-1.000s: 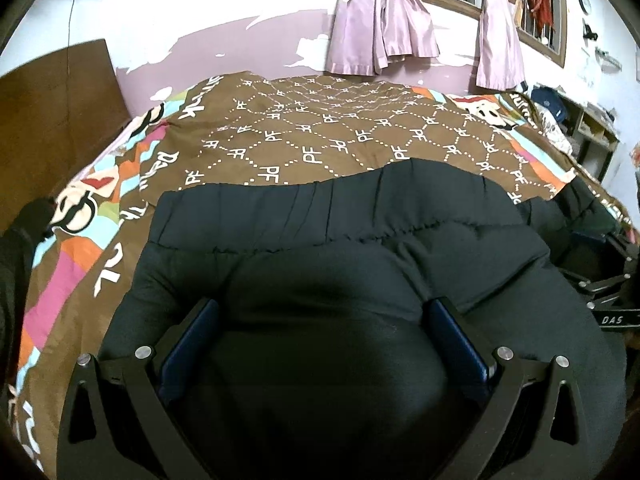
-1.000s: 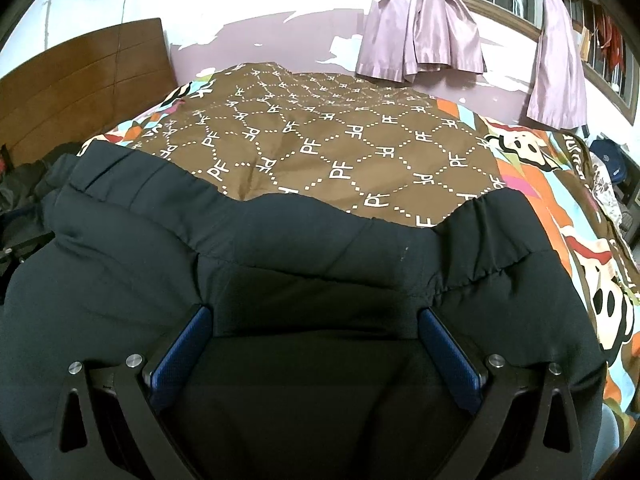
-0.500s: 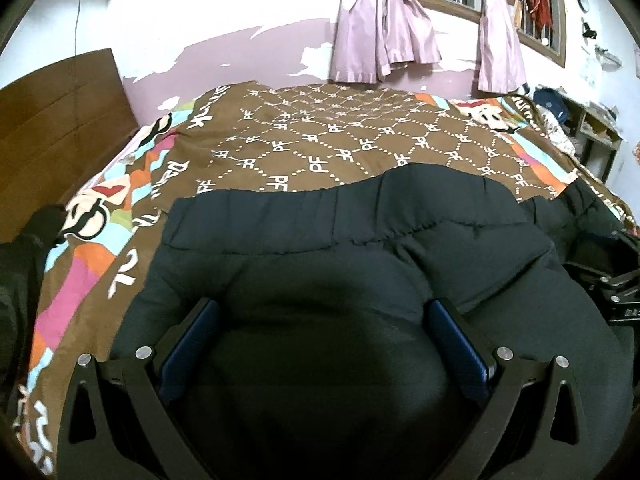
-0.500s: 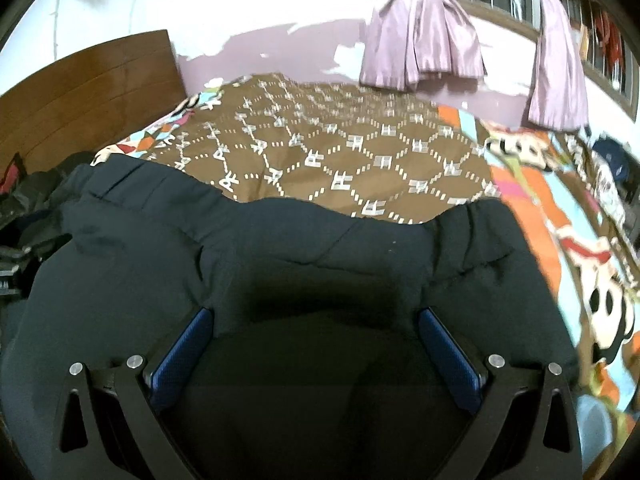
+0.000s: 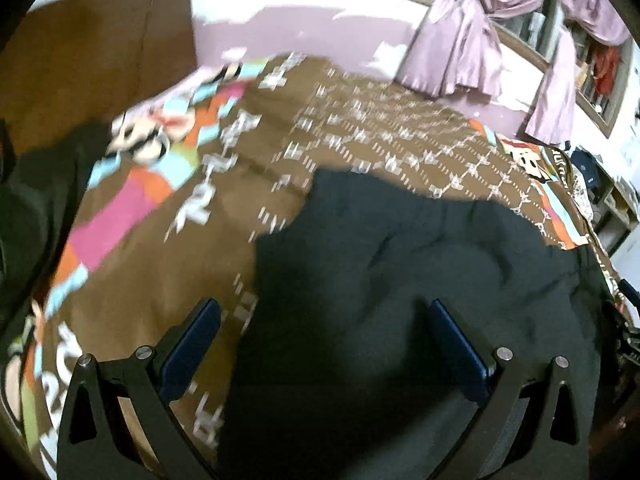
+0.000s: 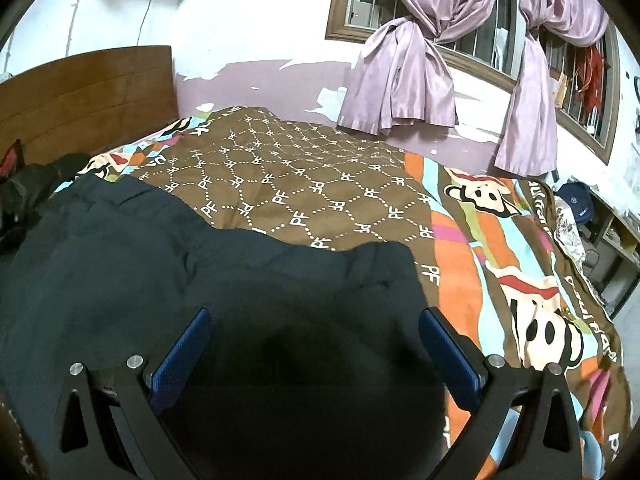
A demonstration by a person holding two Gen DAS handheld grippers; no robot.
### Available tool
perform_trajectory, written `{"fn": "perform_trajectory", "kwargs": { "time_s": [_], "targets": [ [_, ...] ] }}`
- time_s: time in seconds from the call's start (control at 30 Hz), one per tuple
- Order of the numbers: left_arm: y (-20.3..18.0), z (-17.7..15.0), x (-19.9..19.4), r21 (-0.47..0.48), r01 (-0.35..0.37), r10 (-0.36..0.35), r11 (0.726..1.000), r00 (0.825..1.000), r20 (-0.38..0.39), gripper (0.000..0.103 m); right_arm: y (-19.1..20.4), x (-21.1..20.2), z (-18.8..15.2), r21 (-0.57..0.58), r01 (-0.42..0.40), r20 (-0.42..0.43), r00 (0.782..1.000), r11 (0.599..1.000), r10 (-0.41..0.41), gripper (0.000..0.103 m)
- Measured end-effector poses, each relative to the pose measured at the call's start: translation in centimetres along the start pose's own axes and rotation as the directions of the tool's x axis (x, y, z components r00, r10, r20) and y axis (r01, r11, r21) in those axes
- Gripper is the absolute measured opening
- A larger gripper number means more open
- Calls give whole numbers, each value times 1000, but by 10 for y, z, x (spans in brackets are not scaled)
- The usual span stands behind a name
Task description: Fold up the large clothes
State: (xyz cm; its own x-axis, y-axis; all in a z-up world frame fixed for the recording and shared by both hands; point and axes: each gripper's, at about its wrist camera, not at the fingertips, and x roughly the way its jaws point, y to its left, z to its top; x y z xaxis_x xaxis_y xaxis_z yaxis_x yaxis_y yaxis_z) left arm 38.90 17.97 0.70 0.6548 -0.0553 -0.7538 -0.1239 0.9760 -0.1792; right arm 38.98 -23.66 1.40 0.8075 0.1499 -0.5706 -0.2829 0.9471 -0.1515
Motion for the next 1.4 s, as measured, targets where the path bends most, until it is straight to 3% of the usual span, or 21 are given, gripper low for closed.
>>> {"fn": "perform_trajectory", "kwargs": {
  "time_s": [0.17,0.3,0.43,0.57,0.63,0.87,1.4],
  "targets": [
    [27,-10,-1,-62,112,-114,992,993,-18,102,-20,-1,-9,35,18,-37,999,999,-17,103],
    [38,-14,21,-125,207,-220,970,971,-94,102,-41,8,-18,108,33,-84,996,994,-24,103],
    [48,-19,27,-129,274,-284,953,956,-66,102,-62,22,-27,197,38,-146,989,980,-9,103],
    [45,-20,29,-109,287,-295,952,954,-57,102,-74,37,-40,254,37,-229,973,966,23,103],
    [44,-21,30,-105,293,-300,950,953,-51,102,-79,45,-46,305,6,-258,963,952,77,103],
    [45,-22,38,-114,307,-314,945,948,-50,102,-106,61,-68,532,-125,-239,926,837,291,103],
    [47,-18,48,-127,315,-327,940,941,-86,102,-105,57,-70,536,-129,-229,929,834,291,103]
  ]
}}
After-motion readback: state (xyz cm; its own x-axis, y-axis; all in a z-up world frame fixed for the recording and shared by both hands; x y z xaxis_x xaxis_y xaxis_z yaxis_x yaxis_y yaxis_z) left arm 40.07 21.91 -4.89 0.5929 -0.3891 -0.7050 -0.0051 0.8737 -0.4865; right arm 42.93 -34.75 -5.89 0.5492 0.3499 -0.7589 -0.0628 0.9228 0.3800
